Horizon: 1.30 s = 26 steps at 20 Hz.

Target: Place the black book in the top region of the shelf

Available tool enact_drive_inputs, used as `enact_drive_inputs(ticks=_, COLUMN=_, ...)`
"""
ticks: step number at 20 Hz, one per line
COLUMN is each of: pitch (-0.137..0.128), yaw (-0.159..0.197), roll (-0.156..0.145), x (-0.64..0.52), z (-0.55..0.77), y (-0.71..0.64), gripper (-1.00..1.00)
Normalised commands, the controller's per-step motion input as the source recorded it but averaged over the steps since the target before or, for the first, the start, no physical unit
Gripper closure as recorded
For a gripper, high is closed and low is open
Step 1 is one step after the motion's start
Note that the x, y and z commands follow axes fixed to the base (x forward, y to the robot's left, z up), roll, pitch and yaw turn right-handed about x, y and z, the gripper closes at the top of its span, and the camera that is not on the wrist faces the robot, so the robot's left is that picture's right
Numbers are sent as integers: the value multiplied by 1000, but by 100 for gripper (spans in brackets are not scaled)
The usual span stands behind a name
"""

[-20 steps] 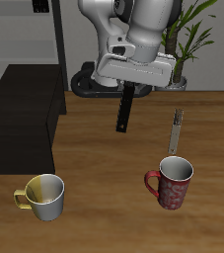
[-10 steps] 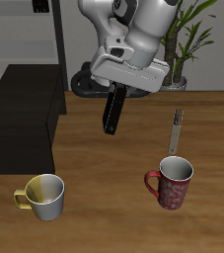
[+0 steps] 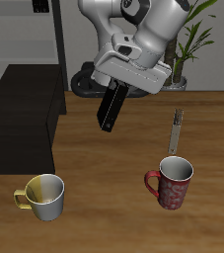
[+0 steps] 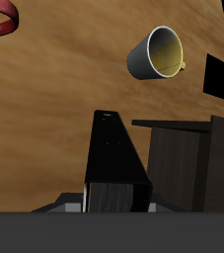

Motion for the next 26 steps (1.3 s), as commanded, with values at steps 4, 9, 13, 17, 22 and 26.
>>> enact_drive_inputs(ticks=4, pitch=1, yaw=5, roll=-105, x=-67, z=84, y=-88, gripper=100)
enact_drive_inputs(ticks=9, pitch=11, yaw=11, roll=-63, x=41, z=37, y=52, gripper=100)
enact_drive_inputs(ticks=13, pitch=7, yaw=7, roll=-114, x=129, z=-43, y=-9, gripper=100)
enact_drive_inputs(ticks=17, pitch=47, yaw=24, roll=-106, x=-19, z=-254, y=-22, gripper=100)
enact_drive_inputs(ticks=22, pitch=9, yaw=-7, roll=-75, x=-151, z=-132, y=85, gripper=100)
enact_drive_inputs(ticks=26, pitch=-6, yaw=-8, roll=-47, x=-204, z=-39, y=160, gripper=100)
